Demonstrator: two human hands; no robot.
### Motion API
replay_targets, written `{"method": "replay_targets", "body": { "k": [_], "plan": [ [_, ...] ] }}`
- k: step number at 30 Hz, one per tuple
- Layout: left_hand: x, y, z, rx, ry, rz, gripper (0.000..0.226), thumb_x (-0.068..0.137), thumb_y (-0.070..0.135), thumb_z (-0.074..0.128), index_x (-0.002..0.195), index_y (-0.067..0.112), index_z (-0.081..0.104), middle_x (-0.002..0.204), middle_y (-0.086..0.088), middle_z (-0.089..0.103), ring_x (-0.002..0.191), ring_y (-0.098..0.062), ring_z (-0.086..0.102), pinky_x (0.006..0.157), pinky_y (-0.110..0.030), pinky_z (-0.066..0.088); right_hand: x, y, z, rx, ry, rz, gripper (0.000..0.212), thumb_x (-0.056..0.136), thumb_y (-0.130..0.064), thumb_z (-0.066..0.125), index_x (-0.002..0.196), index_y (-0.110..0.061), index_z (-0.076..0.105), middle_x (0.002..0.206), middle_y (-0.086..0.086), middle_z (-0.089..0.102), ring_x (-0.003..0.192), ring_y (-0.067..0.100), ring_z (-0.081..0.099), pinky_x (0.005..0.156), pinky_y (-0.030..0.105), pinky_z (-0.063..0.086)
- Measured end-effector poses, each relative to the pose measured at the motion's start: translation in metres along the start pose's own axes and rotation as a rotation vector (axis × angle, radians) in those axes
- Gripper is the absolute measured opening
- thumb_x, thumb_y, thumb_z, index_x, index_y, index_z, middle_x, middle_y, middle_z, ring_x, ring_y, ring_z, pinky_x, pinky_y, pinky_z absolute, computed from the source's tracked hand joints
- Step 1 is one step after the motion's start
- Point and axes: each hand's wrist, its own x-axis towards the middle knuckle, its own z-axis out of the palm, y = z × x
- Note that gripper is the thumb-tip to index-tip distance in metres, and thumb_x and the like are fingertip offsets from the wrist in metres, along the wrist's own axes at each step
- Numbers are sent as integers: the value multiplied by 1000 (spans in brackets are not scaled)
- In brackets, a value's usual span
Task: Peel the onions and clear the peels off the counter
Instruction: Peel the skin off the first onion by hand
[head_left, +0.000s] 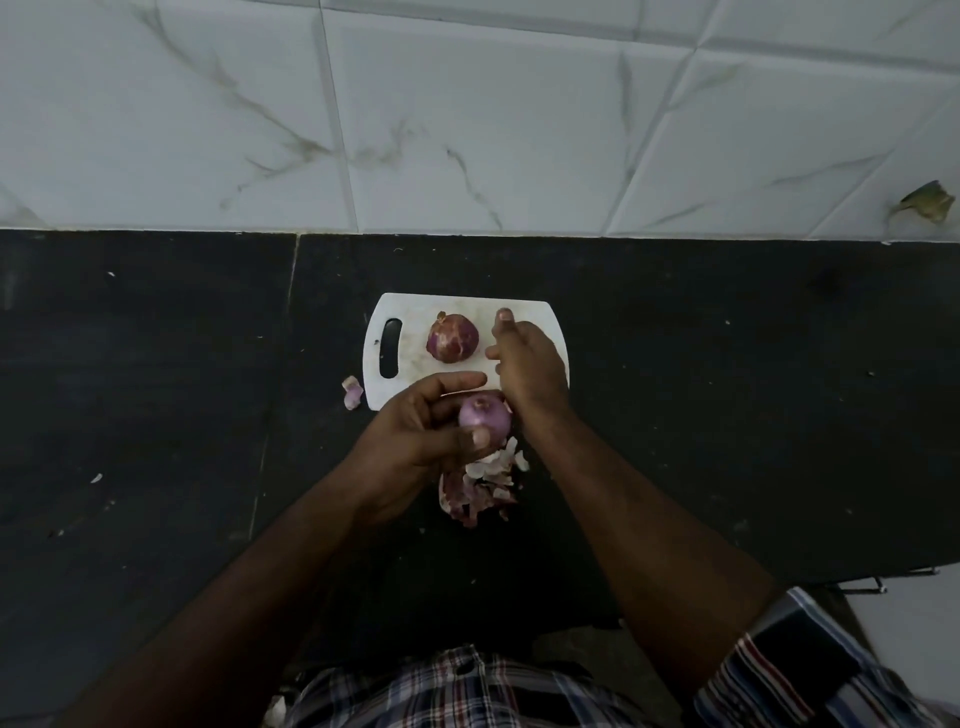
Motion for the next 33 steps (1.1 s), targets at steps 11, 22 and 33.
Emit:
{"method": "replay_targets", "body": {
  "k": [11, 22, 33],
  "plan": [
    [17, -5, 19, 62, 103, 30, 25, 81, 11, 73, 106, 12, 75, 92, -8, 73, 83, -18, 68, 80, -31, 56, -4, -27, -12, -151, -29, -353, 38, 98, -55, 45, 101, -23, 64, 82, -12, 66, 85, 8, 63, 79, 34, 51],
    [17, 9, 30, 435, 224, 91, 85, 69, -7, 85, 140, 19, 48, 106, -13, 76, 96, -28, 75, 76, -34, 61, 9, -20, -9, -330, -12, -332, 40, 96, -56, 45, 119, -26, 59, 106, -2, 70, 102, 23, 64, 85, 43, 52],
    [15, 19, 29, 552, 147, 75, 63, 74, -17, 76, 125, 14, 55, 98, -6, 78, 93, -20, 75, 82, -36, 61, -3, -28, 3, -313, -89, -482, 46, 95, -57, 47, 123, -23, 60, 106, -2, 71, 99, 17, 65, 86, 39, 54]
  ]
}}
